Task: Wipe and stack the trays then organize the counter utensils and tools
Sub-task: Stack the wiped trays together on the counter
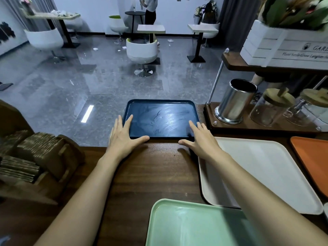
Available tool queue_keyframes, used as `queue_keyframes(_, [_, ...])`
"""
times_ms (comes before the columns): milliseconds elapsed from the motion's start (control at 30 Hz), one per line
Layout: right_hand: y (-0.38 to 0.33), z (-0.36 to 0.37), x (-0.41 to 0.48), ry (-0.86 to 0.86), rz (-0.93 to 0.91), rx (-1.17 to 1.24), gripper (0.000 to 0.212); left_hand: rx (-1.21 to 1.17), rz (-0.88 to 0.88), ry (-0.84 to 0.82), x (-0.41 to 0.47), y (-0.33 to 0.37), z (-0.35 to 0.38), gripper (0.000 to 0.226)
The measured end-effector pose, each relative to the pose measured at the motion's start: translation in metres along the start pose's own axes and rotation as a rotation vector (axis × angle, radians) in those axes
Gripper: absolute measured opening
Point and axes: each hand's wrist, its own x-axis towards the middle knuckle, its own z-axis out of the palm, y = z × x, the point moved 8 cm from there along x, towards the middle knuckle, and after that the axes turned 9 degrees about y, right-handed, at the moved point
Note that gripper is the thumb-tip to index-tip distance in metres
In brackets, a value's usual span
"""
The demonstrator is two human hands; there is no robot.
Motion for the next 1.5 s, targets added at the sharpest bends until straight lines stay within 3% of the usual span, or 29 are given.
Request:
queue_keyframes(167, [0.018, -0.04, -0.056, 0.055, -0.034, 0.249, 0.078, -0.038, 0.187, 0.061, -0.032, 0.053, 0.003, 0.081])
queue_keyframes(367, [0.123, -0.092, -0.15, 0.126, 0.134, 0.233, 0.066, 0.006, 0.301, -0.311, -0.13, 0.159, 0.054, 0.078])
queue_keyframes(533, [0.212, -0.115, -0.21, 0.147, 0.28, 0.23, 0.068, 0.115, 0.275, -0.449, -0.18, 0.182, 0.095, 0.084])
queue_keyframes(767, [0.237, -0.116, -0.224, 0.004, 0.257, 0.135, 0.093, 0.126, 0.225, -0.413, -0.198, 0.184, 0.102, 0.11])
queue_keyframes(1000, [0.229, -0.12, -0.224, -0.102, 0.189, -0.013, 0.096, 0.082, 0.169, -0.387, -0.206, 0.187, 0.094, 0.087])
queue_keyframes(1200, [0.232, -0.12, -0.23, -0.016, 0.228, 0.12, 0.097, -0.017, 0.142, -0.346, -0.211, 0.2, 0.077, 0.097])
queue_keyframes(1333, [0.232, -0.131, -0.233, 0.043, 0.23, 0.204, 0.101, -0.087, 0.137, -0.302, -0.21, 0.198, 0.069, 0.122])
queue_keyframes(1500, [0.206, -0.146, -0.238, 0.108, 0.199, 0.265, 0.091, -0.082, 0.102, -0.199, -0.221, 0.182, 0.041, 0.113])
